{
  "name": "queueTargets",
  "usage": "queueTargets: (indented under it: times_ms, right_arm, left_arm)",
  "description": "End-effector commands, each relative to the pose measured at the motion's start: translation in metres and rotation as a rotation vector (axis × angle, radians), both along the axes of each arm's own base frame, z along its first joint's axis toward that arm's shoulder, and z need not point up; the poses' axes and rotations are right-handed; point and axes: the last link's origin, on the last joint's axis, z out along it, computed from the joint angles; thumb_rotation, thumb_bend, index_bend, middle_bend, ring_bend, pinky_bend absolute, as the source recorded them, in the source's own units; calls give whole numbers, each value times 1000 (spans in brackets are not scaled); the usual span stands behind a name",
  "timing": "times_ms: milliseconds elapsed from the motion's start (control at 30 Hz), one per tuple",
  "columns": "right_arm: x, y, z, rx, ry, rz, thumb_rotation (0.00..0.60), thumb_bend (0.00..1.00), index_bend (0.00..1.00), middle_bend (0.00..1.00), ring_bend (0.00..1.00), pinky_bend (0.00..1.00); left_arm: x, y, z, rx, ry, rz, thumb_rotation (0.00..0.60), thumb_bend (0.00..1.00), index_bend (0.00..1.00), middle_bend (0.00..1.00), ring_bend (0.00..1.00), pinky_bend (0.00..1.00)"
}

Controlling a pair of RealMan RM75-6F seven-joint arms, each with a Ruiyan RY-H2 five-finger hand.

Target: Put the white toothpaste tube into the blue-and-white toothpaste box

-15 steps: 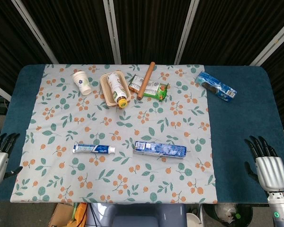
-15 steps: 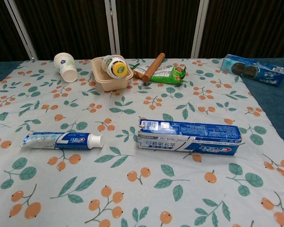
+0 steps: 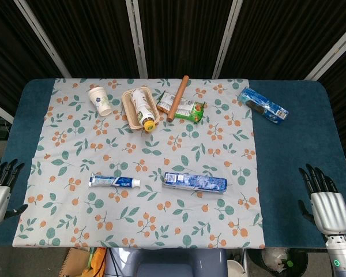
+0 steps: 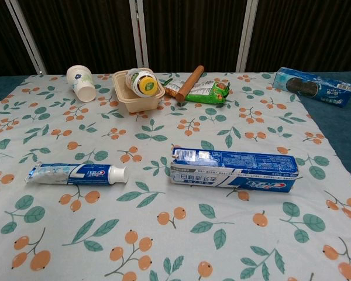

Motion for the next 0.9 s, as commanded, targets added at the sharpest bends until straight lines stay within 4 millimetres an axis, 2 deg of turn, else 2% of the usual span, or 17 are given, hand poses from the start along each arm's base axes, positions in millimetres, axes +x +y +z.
queueTargets:
  times_ms: [33,367,533,667,800,900]
  right_arm:
    - [0,0,0,3,1,-2,600,391,0,19,0,164]
    - [1,1,-1,14,-11,-15,600,391,0,19,0,164]
    - [21,-10,-13,64,-55,22,600,390,0,19,0,164]
    - [47,-21,-35,154,-107,42,600,390,0,19,0,164]
    - [80,-31,-71,262,-120,50,600,391,0,19,0,164]
    - [95,-33,-92,316,-121,54,600,390,0,19,0,164]
  left_arm:
    - [0,0,-1,-4,-3,4,600,6,10,0,0,45]
    - [2,0,-2,-3,-4,-7,600,6,10,0,0,44]
    - [2,-1,-1,0,-12,-8,600,6,10,0,0,45]
    - [3,0,-2,-3,-12,-11,600,6,10,0,0,45]
    - [3,1,-4,-1,-19,-13,600,7,10,0,0,45]
    - [2,1,-4,-1,-20,-10,600,7,9,0,0,45]
